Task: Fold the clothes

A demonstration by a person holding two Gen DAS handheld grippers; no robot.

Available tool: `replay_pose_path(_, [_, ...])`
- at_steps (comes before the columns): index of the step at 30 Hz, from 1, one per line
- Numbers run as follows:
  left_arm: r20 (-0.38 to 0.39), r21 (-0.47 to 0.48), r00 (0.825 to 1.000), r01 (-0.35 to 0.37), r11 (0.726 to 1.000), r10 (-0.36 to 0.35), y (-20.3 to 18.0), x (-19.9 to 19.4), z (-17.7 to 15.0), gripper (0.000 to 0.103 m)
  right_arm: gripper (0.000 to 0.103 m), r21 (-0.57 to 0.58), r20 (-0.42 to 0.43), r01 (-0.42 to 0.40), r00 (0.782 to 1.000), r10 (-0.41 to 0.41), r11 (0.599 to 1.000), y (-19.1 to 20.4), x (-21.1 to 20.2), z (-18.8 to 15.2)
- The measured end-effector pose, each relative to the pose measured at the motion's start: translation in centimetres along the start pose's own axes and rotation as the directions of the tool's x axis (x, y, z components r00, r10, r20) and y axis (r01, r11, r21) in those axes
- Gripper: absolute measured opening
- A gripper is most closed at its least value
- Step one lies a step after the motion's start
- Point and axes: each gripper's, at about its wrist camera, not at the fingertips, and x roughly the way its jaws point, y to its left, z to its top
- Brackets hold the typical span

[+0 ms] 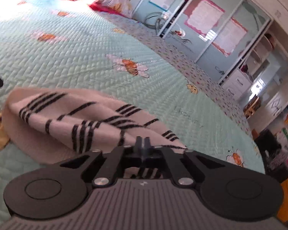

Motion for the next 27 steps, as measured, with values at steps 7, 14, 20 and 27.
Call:
replay_pose_path(7, [0.050,0.027,0.999,0.003,1.000,-0.005,-0.7,-1.8,0.4,0.029,0.001,0.337,0.078,0.161,0.977,-0.198,0.928,-8.8,-3.1,1.6])
replay_pose_path(14, [0.046,0.046,0.999,0.006,0.999,-0.008,-2.0,-1.6,0.8,0.039,0.076,0.171,0.056,-0.100,0.994,0.091,0.980,-5.8,-4.0,-2.4])
replay_pose_path(20, [0.037,0.060,0.999,0.006,0.998,-0.008,-2.9,-1.3,1.0,0.041,0.077,-0.301,0.038,-0.068,0.996,0.084,0.951,1.4,-2.5,-3.3])
replay_pose_path(27, [0.022,0.103,1.000,0.003,0.995,-0.005,-3.8,-0.8,0.9,0.045,0.013,-0.209,0.013,-0.054,0.998,0.058,0.976,0.1,1.0,-1.4])
